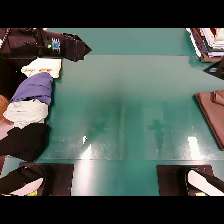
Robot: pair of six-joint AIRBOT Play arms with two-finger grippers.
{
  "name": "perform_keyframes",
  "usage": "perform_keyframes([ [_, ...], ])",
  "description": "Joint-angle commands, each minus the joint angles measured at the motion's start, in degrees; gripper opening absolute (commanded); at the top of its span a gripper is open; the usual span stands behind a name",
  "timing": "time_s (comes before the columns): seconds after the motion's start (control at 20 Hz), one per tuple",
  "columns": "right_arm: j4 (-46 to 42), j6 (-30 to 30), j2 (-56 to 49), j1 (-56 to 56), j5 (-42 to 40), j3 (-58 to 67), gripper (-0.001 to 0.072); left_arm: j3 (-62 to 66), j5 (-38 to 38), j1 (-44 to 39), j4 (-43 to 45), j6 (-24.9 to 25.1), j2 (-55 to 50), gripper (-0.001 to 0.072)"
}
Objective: Fold the shirts.
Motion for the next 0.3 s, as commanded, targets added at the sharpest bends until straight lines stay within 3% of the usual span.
perform_keyframes([
  [0.0,0.1,-2.4,0.2,10.7,-0.7,0.1,0.002,0.0,0.0,0.0,0.0,0.0,0.0,0.0024],
  [0.25,0.1,-2.3,0.2,13.3,-0.8,0.1,0.002,0.0,0.0,0.0,0.0,0.0,0.0,0.0024],
])
